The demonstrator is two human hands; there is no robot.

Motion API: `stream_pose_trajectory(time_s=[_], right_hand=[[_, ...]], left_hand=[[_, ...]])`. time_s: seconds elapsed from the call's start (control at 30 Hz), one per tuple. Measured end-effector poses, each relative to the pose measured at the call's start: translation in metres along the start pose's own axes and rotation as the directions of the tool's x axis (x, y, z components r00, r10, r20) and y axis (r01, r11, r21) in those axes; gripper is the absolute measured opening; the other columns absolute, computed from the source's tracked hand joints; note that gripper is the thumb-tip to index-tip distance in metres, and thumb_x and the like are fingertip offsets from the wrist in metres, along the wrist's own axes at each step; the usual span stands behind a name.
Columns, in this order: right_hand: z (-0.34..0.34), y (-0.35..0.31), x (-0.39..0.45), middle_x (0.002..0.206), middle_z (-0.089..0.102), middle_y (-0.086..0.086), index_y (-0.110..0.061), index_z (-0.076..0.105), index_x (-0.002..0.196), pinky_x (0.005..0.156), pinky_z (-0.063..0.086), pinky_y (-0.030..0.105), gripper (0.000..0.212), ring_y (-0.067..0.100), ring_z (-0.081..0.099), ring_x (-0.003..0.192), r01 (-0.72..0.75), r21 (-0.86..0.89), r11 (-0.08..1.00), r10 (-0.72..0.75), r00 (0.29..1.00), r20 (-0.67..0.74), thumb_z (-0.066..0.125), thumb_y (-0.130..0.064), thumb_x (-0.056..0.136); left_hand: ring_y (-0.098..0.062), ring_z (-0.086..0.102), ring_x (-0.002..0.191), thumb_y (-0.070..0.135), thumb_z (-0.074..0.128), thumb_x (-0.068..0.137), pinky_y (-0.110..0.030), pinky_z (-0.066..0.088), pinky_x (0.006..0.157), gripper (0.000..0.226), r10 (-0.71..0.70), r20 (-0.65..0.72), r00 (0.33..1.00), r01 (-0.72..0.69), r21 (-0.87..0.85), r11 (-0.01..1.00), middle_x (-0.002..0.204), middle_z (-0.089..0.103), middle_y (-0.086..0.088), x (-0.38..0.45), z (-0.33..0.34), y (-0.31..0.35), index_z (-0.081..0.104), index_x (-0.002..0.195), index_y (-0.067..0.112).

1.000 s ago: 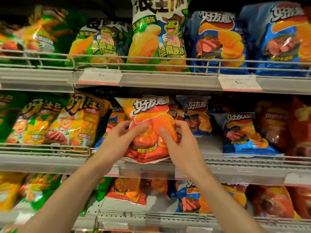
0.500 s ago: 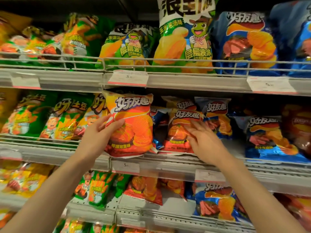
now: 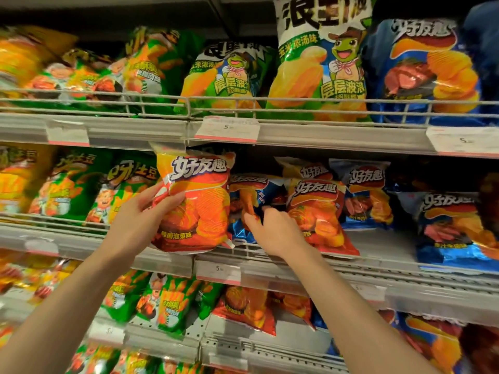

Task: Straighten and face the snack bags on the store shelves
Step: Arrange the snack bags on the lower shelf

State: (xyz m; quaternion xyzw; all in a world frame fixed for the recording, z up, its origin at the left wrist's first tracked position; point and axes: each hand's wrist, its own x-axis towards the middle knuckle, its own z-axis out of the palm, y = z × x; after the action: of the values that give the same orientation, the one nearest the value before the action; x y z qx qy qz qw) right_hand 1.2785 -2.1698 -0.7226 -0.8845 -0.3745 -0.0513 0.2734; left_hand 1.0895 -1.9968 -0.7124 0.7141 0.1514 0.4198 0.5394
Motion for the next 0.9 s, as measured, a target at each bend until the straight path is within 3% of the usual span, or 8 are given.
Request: stream_pose_trajectory(time_s=[0.27, 0.37, 0.47, 0.53, 0.6, 0.67, 0.8, 0.9], right_hand=[[-0.008, 0.004, -0.003, 0.111, 0.073, 0.010, -0.019, 0.061, 0.129, 0.083, 0.054, 0.043, 0.036, 0.035, 0.066, 0.104, 0.055, 0.195, 0.979, -0.007, 0.971, -0.239, 0.054, -0.043, 0.102], [-0.026, 0.012, -0.008, 0.114, 0.074, 0.003, -0.025, 0.061, 0.128, 0.082, 0.054, 0.040, 0.032, 0.028, 0.068, 0.104, 0.103, 0.242, 0.965, -0.011, 0.936, -0.352, 0.057, -0.042, 0.101], [-0.049, 0.033, -0.016, 0.104, 0.074, -0.004, -0.026, 0.062, 0.129, 0.075, 0.046, 0.033, 0.037, 0.015, 0.066, 0.088, 0.136, 0.262, 0.956, -0.008, 0.899, -0.437, 0.058, -0.049, 0.100], [-0.064, 0.056, -0.024, 0.105, 0.073, -0.003, -0.024, 0.063, 0.128, 0.080, 0.049, 0.036, 0.038, 0.013, 0.064, 0.087, 0.151, 0.275, 0.950, -0.006, 0.886, -0.464, 0.057, -0.050, 0.100], [-0.078, 0.083, -0.033, 0.110, 0.074, -0.002, -0.023, 0.067, 0.121, 0.091, 0.052, 0.042, 0.030, 0.021, 0.067, 0.102, 0.164, 0.330, 0.930, 0.017, 0.876, -0.481, 0.056, -0.045, 0.102], [-0.091, 0.107, -0.043, 0.108, 0.074, -0.005, -0.025, 0.069, 0.115, 0.095, 0.052, 0.042, 0.022, 0.018, 0.068, 0.105, 0.186, 0.374, 0.908, 0.033, 0.861, -0.508, 0.055, -0.038, 0.104], [-0.107, 0.139, -0.060, 0.095, 0.072, -0.016, -0.039, 0.066, 0.099, 0.082, 0.051, 0.028, 0.016, 0.004, 0.066, 0.092, 0.226, 0.392, 0.892, 0.057, 0.803, -0.593, 0.054, -0.031, 0.106], [-0.111, 0.158, -0.070, 0.092, 0.069, -0.020, -0.034, 0.065, 0.106, 0.075, 0.047, 0.016, 0.013, 0.000, 0.064, 0.089, 0.203, 0.382, 0.902, 0.102, 0.758, -0.645, 0.053, -0.030, 0.106]], left_hand=[[-0.012, 0.078, 0.087, 0.041, 0.073, 0.090, -0.018, 0.059, 0.062, 0.023, 0.036, -0.006, 0.999, -0.036, -0.030, 0.999, 0.099, 0.080, 0.008, -0.004, 0.007, 0.000, 0.075, 0.113, 0.045], [-0.015, 0.078, 0.089, 0.041, 0.072, 0.089, -0.029, 0.060, 0.070, 0.021, 0.029, 0.003, 1.000, -0.029, -0.037, 0.999, 0.101, 0.080, 0.005, -0.005, 0.014, 0.001, 0.077, 0.110, 0.043], [-0.020, 0.078, 0.092, 0.045, 0.072, 0.089, -0.038, 0.059, 0.080, 0.024, 0.016, 0.014, 1.000, -0.016, -0.028, 0.999, 0.103, 0.080, 0.002, -0.001, 0.022, 0.002, 0.076, 0.112, 0.039], [-0.019, 0.078, 0.090, 0.043, 0.071, 0.091, -0.031, 0.061, 0.072, 0.019, 0.021, 0.025, 0.999, -0.021, -0.022, 1.000, 0.100, 0.080, 0.003, 0.003, 0.032, 0.002, 0.077, 0.109, 0.037], [-0.014, 0.078, 0.087, 0.040, 0.070, 0.094, -0.022, 0.059, 0.065, 0.014, 0.035, 0.045, 0.998, -0.035, 0.004, 0.999, 0.097, 0.080, 0.006, 0.007, 0.045, 0.002, 0.078, 0.105, 0.038], [-0.010, 0.077, 0.085, 0.044, 0.069, 0.094, -0.025, 0.060, 0.069, 0.011, 0.038, 0.069, 0.997, -0.041, 0.054, 0.998, 0.096, 0.080, 0.010, 0.013, 0.060, 0.000, 0.075, 0.103, 0.042], [-0.008, 0.077, 0.081, 0.047, 0.068, 0.094, -0.032, 0.061, 0.076, 0.014, 0.017, 0.074, 0.997, -0.026, 0.123, 0.992, 0.091, 0.080, 0.012, 0.026, 0.089, -0.003, 0.071, 0.102, 0.036], [-0.011, 0.076, 0.088, 0.050, 0.066, 0.094, -0.030, 0.060, 0.078, 0.014, 0.010, 0.104, 0.995, -0.032, 0.205, 0.978, 0.094, 0.076, 0.016, 0.033, 0.102, -0.002, 0.067, 0.103, 0.039]])
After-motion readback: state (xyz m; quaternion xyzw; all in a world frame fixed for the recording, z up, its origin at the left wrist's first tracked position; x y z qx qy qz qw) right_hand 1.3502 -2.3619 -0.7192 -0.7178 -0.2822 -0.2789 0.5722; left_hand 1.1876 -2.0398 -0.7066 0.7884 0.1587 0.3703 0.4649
